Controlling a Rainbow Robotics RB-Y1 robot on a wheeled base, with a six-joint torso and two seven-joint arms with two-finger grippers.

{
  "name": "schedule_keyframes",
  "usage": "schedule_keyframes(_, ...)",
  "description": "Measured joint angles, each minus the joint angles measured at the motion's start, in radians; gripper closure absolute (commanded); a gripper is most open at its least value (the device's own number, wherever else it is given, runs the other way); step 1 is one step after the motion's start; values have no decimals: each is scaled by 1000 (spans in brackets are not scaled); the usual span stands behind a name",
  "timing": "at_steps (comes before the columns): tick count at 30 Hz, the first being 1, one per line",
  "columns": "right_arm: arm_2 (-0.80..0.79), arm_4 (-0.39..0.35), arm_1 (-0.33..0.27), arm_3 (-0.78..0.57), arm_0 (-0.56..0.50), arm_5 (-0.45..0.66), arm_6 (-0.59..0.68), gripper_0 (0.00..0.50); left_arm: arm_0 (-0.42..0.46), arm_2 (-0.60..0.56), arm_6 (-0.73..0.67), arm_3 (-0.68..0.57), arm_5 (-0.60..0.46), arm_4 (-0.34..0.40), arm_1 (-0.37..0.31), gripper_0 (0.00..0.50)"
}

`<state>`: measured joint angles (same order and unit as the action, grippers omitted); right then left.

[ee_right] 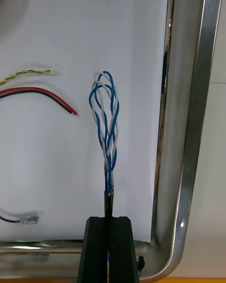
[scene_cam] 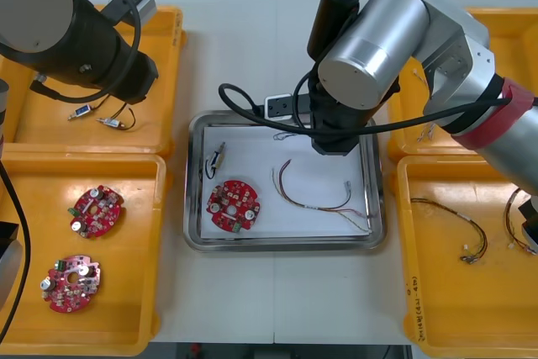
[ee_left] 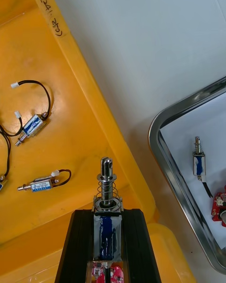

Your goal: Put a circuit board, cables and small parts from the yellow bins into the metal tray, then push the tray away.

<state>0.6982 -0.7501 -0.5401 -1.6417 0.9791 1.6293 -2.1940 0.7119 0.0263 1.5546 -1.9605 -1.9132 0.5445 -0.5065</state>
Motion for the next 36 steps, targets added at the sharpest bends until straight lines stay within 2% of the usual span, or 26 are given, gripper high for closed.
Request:
schedule_keyframes(5,61,46,0,9,0,-59,0,500,0,0,-1,0,0,0,0,499)
schedule_keyframes(14,91,48,1,76,-4,-140,0,500,0,0,-18,-1,0,0,0,499)
schedule_keyframes(25,110,47,1,93,-15,-161,0,500,0,0,-64,-1,0,6,0,499)
schedule_keyframes(27,113,47,1,97,-15,-162,0,449,0,0,-64,-1,0,10,0,499)
schedule_keyframes(28,113,46,1,97,-16,-162,0,378,0,0,-64,-1,0,12,0,498)
schedule_keyframes(29,113,46,1,98,-17,-164,0,169,0,0,-64,-1,0,13,0,499)
schedule_keyframes(31,113,46,1,99,-18,-164,0,0,0,0,-64,-1,0,16,0,499)
schedule_keyframes(36,113,43,1,101,-19,-164,0,0,0,0,-64,-1,0,16,0,499)
